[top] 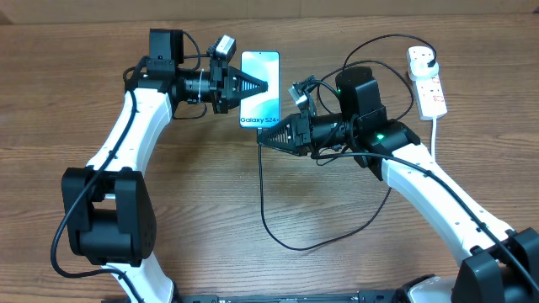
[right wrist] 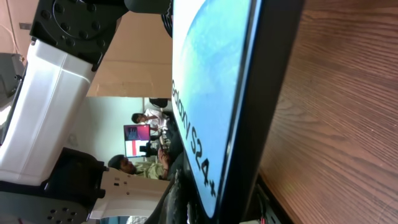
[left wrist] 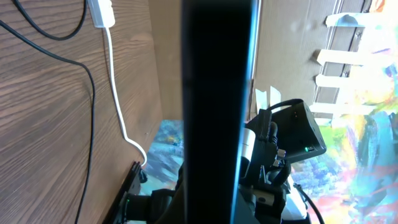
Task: Plug charger to phone and switch on socket
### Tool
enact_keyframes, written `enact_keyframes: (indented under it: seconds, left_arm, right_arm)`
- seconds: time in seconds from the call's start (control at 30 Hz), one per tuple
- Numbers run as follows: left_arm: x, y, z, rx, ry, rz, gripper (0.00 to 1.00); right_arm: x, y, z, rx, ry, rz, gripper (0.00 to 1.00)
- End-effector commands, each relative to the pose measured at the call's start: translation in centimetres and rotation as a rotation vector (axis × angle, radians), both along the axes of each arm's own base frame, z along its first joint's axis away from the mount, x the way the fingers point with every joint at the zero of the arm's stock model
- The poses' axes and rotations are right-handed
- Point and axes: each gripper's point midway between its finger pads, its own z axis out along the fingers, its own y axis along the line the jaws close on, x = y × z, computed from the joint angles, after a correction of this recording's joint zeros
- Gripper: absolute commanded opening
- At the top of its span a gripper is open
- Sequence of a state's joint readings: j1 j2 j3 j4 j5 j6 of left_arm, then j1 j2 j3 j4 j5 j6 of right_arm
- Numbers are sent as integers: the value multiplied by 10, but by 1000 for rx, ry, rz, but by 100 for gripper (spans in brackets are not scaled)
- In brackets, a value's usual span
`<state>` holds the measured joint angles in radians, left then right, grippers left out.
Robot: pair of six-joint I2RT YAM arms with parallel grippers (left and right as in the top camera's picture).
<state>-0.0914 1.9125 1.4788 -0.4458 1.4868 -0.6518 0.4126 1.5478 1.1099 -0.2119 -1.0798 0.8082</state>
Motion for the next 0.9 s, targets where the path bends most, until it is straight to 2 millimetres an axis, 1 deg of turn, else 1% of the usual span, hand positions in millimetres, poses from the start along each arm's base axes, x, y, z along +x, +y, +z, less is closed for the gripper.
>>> enact_keyframes:
  seconds: [0.0,0.13,0.3,0.63,0.87]
  left_arm:
    - [-8,0,18,-63,-43,-52,4]
    - [-9,0,19,-66,-43,-55,4]
    - [-9,0,19,-69,-43,-57,4]
    - [-10,0,20,-75,-42,-62,4]
    - [-10,0,20,-75,-42,-62,4]
  right_arm:
    - [18,-8,-3,-8,-16,-59,4]
    - [19,-7,-5,-9,-15,-59,4]
    - [24,-5,1,11,-27,-67,4]
    - [29,-4,-2,10,-25,-85,4]
    - [33,-3,4,29,-43,-90,4]
